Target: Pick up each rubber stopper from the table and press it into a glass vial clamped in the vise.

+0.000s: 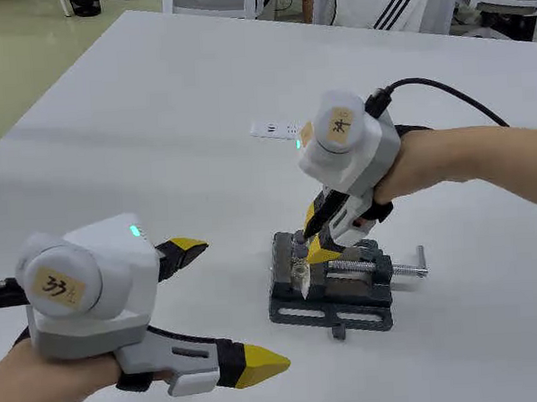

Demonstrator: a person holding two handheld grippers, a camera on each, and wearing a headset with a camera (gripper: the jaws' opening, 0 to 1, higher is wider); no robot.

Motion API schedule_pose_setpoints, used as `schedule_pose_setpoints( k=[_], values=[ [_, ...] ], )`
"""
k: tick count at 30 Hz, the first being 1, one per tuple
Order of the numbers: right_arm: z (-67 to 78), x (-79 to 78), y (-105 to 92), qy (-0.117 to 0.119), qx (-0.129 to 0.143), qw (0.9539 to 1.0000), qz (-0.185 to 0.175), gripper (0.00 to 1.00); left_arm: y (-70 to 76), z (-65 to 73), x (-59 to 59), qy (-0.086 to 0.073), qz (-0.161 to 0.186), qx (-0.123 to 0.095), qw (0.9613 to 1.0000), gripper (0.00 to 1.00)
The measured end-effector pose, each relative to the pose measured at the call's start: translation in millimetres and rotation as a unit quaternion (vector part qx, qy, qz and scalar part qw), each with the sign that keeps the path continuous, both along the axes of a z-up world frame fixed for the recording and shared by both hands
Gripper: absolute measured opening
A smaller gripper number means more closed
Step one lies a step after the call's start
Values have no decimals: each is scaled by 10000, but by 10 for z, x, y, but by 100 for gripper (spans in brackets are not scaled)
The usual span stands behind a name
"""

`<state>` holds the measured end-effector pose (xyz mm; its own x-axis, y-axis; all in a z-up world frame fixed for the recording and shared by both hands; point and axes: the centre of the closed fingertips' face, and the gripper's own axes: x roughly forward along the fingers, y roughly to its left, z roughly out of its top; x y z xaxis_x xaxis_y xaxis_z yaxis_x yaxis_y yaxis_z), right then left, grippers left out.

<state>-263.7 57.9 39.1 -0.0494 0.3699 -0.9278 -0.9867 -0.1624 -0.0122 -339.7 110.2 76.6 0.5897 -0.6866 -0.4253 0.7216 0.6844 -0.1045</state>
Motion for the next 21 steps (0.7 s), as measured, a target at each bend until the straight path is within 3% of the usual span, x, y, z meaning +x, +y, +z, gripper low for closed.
schedule_pose_setpoints(
  k=[5,13,21],
  values=[
    [17,-82,-132,-74,134,9999,20,30,-24,5,2,-9,-35,4,10000,97],
    [-17,-217,-358,-64,207,9997,-118,29,-74,3,-3,-20,-106,14,9999,97],
    [-94,-449,-490,19,394,9986,-357,26,-122,-14,-26,-6,-192,22,9998,97]
  ],
)
